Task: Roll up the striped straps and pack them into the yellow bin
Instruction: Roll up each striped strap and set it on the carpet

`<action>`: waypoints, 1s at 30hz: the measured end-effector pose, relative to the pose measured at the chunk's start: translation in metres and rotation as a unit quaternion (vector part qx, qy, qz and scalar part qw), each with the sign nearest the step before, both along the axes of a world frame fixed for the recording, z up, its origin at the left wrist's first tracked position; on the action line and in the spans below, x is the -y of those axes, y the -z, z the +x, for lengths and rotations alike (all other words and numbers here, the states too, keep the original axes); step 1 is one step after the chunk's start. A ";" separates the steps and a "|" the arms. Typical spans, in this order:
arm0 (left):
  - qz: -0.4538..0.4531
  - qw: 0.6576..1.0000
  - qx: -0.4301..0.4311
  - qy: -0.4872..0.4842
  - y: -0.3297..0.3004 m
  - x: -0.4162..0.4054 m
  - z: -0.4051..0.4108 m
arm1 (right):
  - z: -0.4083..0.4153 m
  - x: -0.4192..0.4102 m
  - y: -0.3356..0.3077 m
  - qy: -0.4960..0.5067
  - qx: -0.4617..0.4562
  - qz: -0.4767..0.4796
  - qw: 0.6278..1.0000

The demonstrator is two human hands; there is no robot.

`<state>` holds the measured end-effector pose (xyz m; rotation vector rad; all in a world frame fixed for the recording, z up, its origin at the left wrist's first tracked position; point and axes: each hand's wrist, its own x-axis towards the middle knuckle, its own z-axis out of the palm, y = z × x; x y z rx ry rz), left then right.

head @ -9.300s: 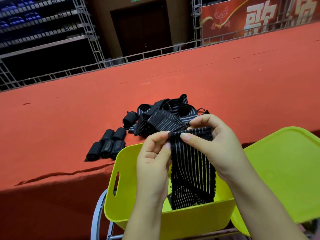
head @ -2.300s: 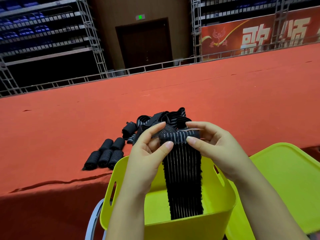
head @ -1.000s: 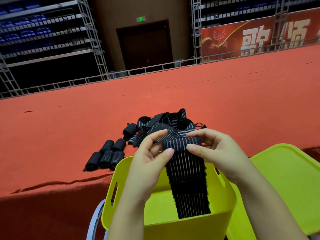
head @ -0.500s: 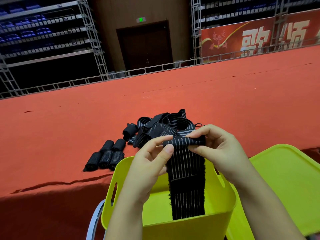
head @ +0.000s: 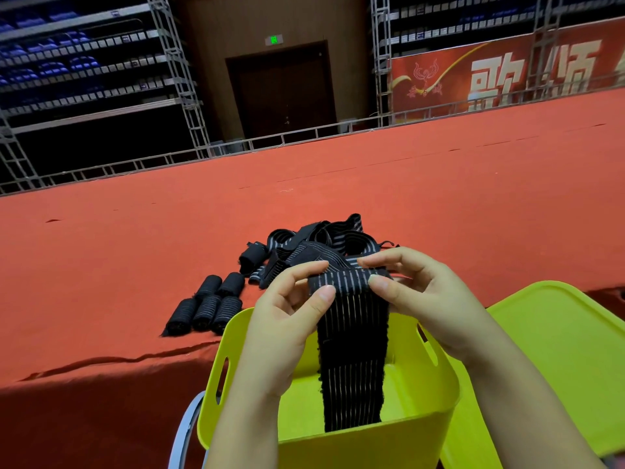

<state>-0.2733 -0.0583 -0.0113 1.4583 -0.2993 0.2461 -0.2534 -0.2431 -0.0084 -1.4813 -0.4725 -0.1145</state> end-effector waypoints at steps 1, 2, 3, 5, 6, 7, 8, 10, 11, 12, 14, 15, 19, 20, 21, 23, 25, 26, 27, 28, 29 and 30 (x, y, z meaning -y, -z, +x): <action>-0.002 1.000 0.001 0.003 0.000 0.000 0.000 | 0.001 0.000 0.001 0.010 -0.008 -0.016 1.000; -0.002 1.000 0.002 0.005 0.001 0.000 0.000 | 0.001 0.001 0.002 0.012 -0.017 -0.026 0.999; 0.000 1.000 0.002 0.005 0.002 -0.001 0.001 | 0.001 0.001 0.003 0.005 -0.024 -0.027 0.999; -0.002 1.000 0.002 0.004 0.004 -0.002 0.002 | 0.001 0.000 0.003 -0.009 -0.036 -0.020 0.999; -0.003 1.000 0.002 0.002 0.005 -0.002 0.003 | 0.001 0.000 0.003 -0.010 -0.040 -0.018 0.999; -0.004 1.000 0.003 0.002 0.005 -0.002 0.003 | 0.001 0.000 0.003 -0.010 -0.039 -0.018 0.999; -0.004 1.000 0.005 0.003 0.005 -0.002 0.003 | 0.001 0.000 0.003 -0.009 -0.037 -0.019 0.999; -0.002 1.000 0.010 0.002 0.006 -0.002 0.003 | 0.000 -0.001 0.003 -0.007 -0.038 -0.016 0.999; -0.001 1.000 0.013 0.002 0.006 -0.002 0.003 | 0.000 0.000 0.004 -0.008 -0.038 -0.014 0.999; -0.002 1.000 0.015 0.002 0.007 -0.002 0.003 | 0.000 0.000 0.004 -0.009 -0.037 -0.012 0.999; -0.004 1.000 0.015 0.000 0.008 -0.003 0.003 | 0.001 0.000 0.006 -0.015 -0.029 -0.001 0.999; -0.005 1.000 0.015 -0.001 0.008 -0.003 0.004 | 0.000 -0.001 0.006 -0.017 -0.024 0.007 1.000; -0.015 1.000 0.005 -0.005 0.008 -0.003 0.004 | 0.000 -0.003 0.006 -0.021 -0.002 0.028 0.999; -0.017 1.000 -0.004 -0.002 0.007 -0.003 0.004 | 0.000 -0.004 0.006 -0.017 0.006 0.031 0.999; -0.015 1.000 -0.016 0.005 0.007 -0.003 0.003 | 0.000 -0.004 0.006 -0.013 0.014 0.034 0.999; 0.002 0.999 -0.045 0.018 0.005 -0.003 0.001 | 0.000 -0.003 0.005 -0.005 0.033 0.035 0.999; 0.020 0.997 -0.070 0.022 0.003 -0.002 -0.001 | 0.000 -0.002 0.005 0.003 0.052 0.031 0.998; 0.026 0.996 -0.079 0.022 0.003 -0.002 -0.001 | 0.000 -0.002 0.005 0.009 0.058 0.027 0.998; 0.030 0.996 -0.084 0.019 0.003 -0.001 -0.002 | -0.001 -0.002 0.005 0.015 0.063 0.022 0.998; 0.033 0.996 -0.085 0.014 0.002 0.000 -0.002 | -0.001 -0.002 0.005 0.018 0.069 0.016 0.997; 0.034 0.996 -0.085 0.008 0.001 0.001 -0.003 | -0.002 -0.002 0.006 0.019 0.073 0.015 0.997; 0.032 0.996 -0.083 0.002 0.001 0.002 -0.003 | -0.002 -0.003 0.006 0.019 0.076 0.020 0.997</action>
